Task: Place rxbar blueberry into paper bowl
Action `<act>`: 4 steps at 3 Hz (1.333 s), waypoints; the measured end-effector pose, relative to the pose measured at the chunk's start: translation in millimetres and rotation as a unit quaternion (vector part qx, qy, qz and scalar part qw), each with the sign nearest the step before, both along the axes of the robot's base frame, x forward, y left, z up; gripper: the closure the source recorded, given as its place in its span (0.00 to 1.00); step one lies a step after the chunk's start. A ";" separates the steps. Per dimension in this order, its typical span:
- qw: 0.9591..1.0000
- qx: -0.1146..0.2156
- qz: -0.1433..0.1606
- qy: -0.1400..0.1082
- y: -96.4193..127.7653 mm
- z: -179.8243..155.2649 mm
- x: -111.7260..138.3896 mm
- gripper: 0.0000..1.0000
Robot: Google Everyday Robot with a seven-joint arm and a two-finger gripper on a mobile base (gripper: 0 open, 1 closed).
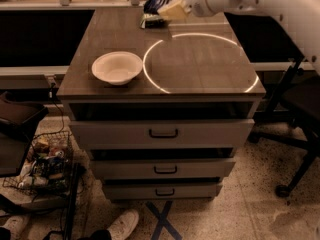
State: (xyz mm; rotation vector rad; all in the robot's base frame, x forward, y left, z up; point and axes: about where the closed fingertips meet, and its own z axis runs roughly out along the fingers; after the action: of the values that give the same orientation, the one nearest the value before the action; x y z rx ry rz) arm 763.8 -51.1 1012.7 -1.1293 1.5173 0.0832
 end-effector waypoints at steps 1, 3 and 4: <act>0.998 -0.062 0.022 0.021 34.1 -31.6 -17.9 1.00; 0.980 -0.159 0.101 0.059 85.8 -77.8 -72.1 1.00; 0.969 -0.188 0.137 0.087 103.4 -98.0 -82.4 1.00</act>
Offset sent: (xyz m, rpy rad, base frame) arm -0.0925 0.0919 -0.0807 -0.3705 0.1028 0.2206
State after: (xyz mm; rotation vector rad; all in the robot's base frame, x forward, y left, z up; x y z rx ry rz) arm 681.4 52.3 914.7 -1.6713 1.5610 0.0866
